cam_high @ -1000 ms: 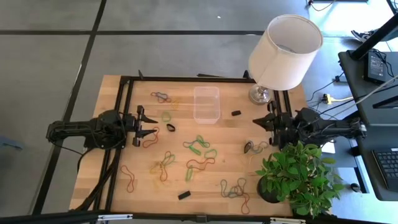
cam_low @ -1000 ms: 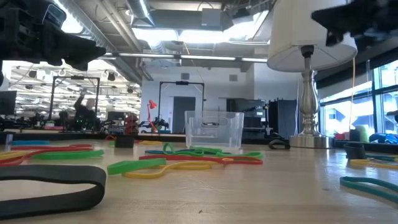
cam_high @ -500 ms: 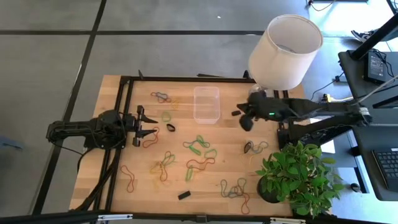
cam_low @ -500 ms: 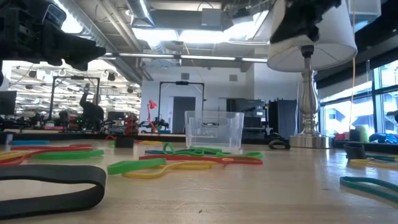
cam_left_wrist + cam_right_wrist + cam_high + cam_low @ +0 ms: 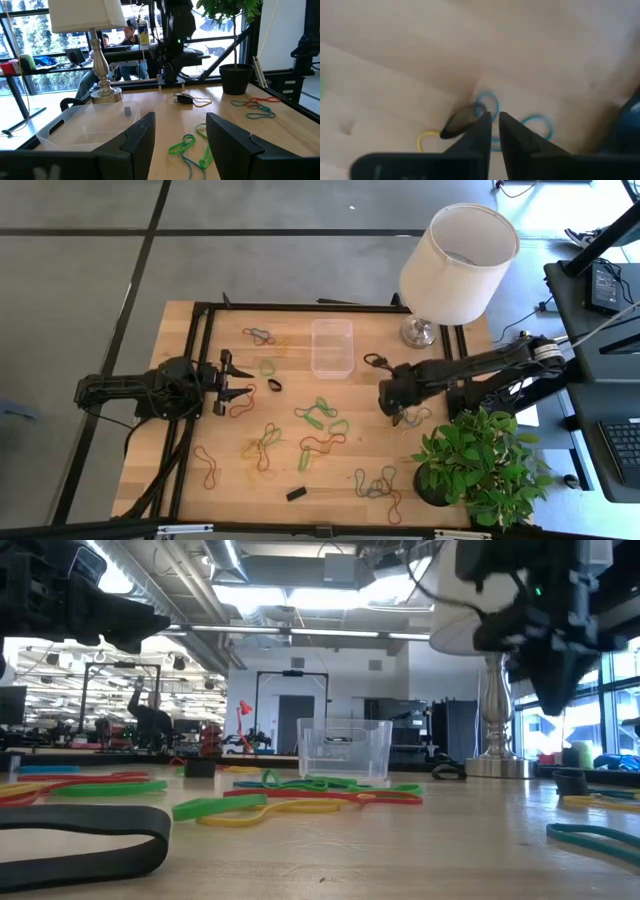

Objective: Pick and place rubber bands into bin
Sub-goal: Put the black rubber band into the transparent bin

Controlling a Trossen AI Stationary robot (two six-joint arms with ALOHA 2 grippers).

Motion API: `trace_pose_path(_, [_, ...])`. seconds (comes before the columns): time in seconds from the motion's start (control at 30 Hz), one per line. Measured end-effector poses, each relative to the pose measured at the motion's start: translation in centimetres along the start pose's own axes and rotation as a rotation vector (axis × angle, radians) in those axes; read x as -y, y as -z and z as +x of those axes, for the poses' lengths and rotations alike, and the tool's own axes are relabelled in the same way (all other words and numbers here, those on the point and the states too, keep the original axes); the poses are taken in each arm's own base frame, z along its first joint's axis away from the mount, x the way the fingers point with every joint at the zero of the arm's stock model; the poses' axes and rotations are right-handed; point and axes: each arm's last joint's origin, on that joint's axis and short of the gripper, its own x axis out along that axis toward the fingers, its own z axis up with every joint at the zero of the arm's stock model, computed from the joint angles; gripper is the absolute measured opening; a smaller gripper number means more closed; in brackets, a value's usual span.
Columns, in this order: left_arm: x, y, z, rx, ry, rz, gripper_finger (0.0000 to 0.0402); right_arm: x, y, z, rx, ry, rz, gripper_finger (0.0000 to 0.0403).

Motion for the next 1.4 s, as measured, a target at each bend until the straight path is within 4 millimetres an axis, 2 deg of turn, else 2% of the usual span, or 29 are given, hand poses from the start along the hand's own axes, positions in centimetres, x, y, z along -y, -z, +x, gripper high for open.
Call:
trace_pose_path(0.13, [0.0,0.0,0.0,0.0,0.0,0.0,0.0169,0.1,0.7,2.7,-0.049,-0.061,0.042,0.0085])
trace_pose_path(0.23, [0.0,0.0,0.0,0.0,0.0,0.0,0.0169,0.0,1.0,3.8,-0.063,-0.125,0.084,0.0106])
trace_pose_path(0.33, [0.0,0.0,0.0,0.0,0.0,0.0,0.0169,0.3,1.3,4.5,-0.077,-0.115,0.101,0.0118])
trace_pose_path(0.6, [0.0,0.0,0.0,0.0,0.0,0.0,0.0169,0.6,2.1,5.1,-0.101,-0.091,0.103,0.012])
trace_pose_path(0.73, [0.0,0.0,0.0,0.0,0.0,0.0,0.0169,0.9,2.2,5.5,-0.102,-0.085,0.102,0.0094])
trace_pose_path(0.93, [0.0,0.0,0.0,0.0,0.0,0.0,0.0169,1.0,2.3,6.3,-0.096,-0.115,0.101,0.0018])
trace_pose_path(1.13, [0.0,0.0,0.0,0.0,0.0,0.0,0.0169,0.2,2.0,5.3,-0.073,-0.164,0.07,0.0006])
trace_pose_path(1.4, [0.0,0.0,0.0,0.0,0.0,0.0,0.0169,-2.5,0.6,0.5,0.086,-0.293,0.001,0.0002])
